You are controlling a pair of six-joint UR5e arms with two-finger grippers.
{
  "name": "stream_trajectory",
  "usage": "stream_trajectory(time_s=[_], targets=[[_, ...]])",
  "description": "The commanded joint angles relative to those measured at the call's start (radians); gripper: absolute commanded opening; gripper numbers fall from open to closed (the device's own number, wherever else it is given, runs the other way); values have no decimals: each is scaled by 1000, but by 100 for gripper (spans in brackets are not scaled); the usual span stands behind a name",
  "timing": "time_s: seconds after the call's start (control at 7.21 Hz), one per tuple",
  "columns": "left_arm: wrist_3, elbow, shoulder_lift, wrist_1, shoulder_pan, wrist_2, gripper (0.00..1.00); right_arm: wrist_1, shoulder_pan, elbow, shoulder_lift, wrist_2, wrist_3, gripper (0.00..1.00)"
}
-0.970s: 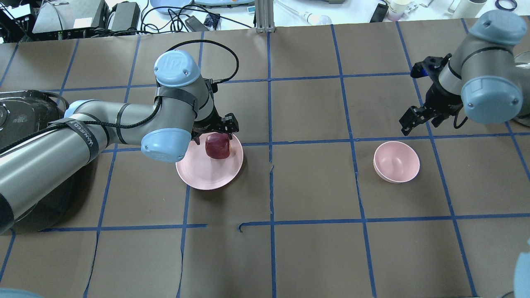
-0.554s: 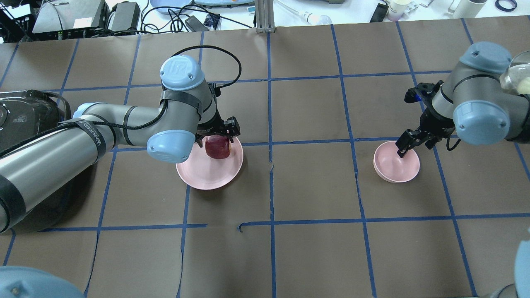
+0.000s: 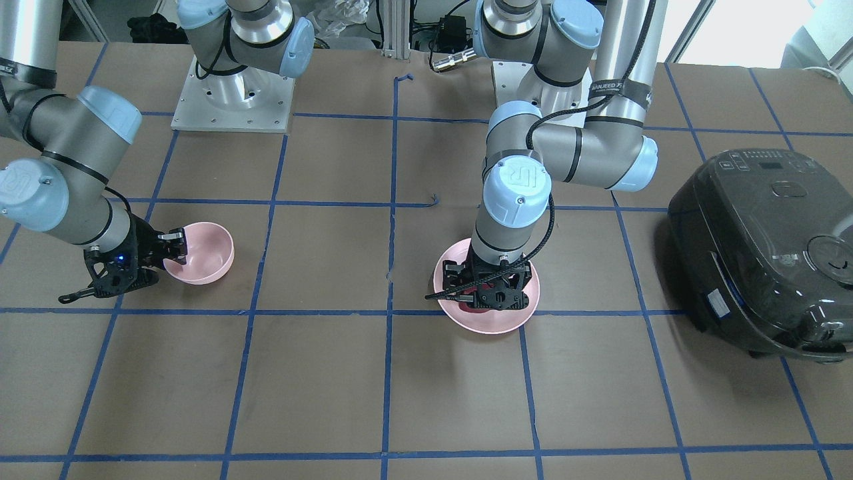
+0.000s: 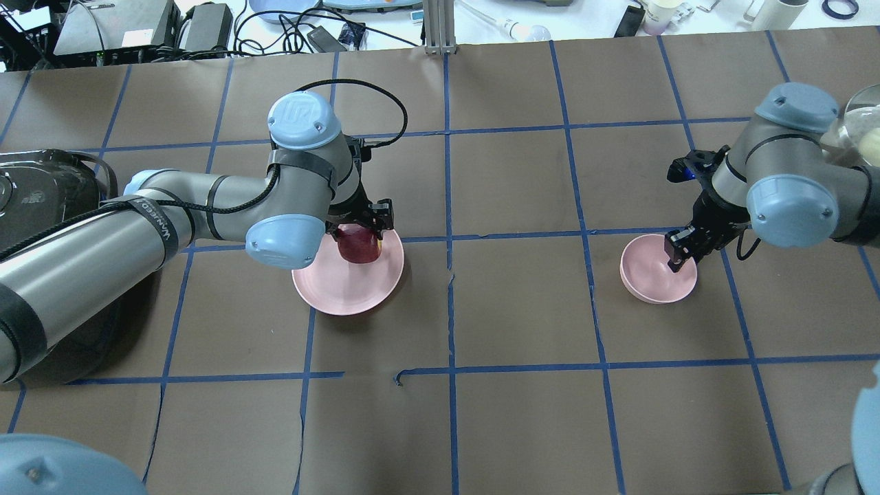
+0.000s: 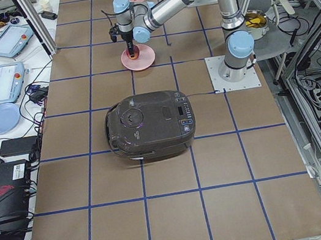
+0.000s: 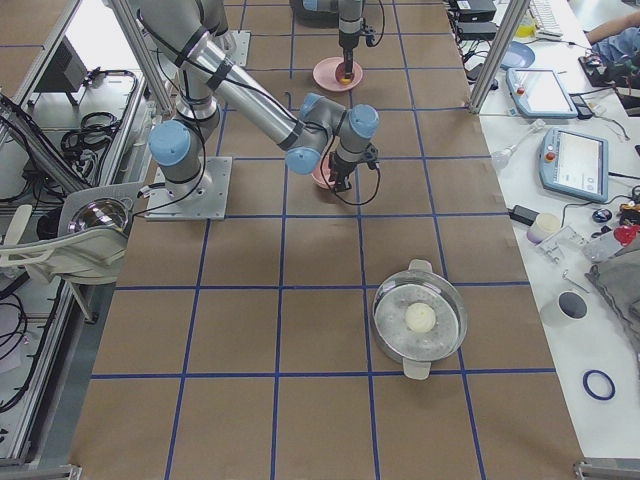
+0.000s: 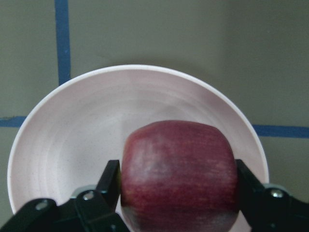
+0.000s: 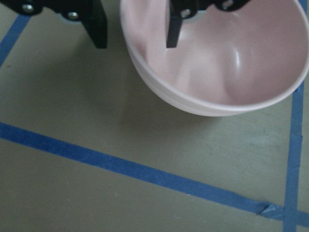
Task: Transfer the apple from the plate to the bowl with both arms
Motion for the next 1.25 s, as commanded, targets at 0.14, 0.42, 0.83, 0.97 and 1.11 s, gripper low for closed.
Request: stream_trajectory(time_s=[0.14,0.42,0.83,0.97,1.11], targets=[[63,82,33,-95,12,1,38,14,1,-9,-12,4,104,0],[66,173,48,-221,19,2,30,93,38,-41,-18,24,268,0],[97,176,71,-240,37,56,18,136,245,-67,-19,85,505,0],[147,167,80,-240,76,51,15,130,289,-53,-9,88,540,0],[157,165,93,-253,84,53,15,126,296,-39,-10,166,546,0]])
